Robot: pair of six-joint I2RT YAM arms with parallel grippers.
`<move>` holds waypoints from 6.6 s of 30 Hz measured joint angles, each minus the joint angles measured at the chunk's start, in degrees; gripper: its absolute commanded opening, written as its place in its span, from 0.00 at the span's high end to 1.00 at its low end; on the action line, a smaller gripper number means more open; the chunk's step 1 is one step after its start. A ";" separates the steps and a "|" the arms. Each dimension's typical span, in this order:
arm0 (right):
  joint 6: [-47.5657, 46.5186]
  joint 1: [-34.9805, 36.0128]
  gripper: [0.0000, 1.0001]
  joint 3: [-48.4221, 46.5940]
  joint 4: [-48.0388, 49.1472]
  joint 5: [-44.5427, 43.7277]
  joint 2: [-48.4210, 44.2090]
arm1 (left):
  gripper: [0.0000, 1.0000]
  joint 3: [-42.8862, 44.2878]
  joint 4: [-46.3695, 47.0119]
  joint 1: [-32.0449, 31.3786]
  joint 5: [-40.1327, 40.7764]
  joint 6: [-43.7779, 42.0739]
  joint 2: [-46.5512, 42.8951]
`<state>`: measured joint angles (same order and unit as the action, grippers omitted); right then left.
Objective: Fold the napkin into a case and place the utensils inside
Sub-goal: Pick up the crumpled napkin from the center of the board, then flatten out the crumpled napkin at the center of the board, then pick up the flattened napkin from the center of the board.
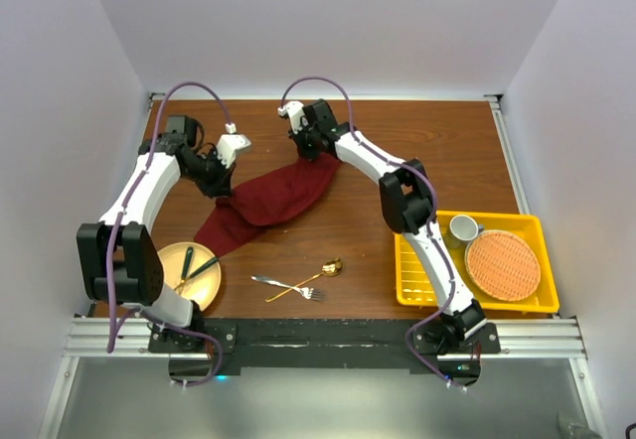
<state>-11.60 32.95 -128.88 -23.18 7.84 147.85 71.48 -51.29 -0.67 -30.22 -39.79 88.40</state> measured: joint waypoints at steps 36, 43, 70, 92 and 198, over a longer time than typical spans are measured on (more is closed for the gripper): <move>9.03 -12.13 1.00 21.99 19.76 -12.92 -64.94 | 1.00 24.20 39.41 3.54 1.09 33.20 -24.63; 10.95 -12.02 1.00 23.17 15.04 -11.43 -74.69 | 1.00 24.74 39.15 3.54 2.78 33.46 -30.32; 9.01 -12.02 0.08 4.70 16.24 -21.84 -13.81 | 0.20 32.94 42.29 3.56 14.97 37.33 29.16; -2.14 -14.10 0.16 12.76 -19.82 0.68 -26.25 | 0.50 17.18 23.67 3.78 2.93 22.29 15.89; 33.03 -21.03 1.00 -8.44 14.95 -7.56 8.39 | 1.00 64.32 50.99 5.75 13.09 61.24 70.51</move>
<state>21.43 11.92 -137.32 -8.23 0.27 156.24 135.81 -0.30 5.08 -17.12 21.45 158.91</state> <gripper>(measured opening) 0.014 0.020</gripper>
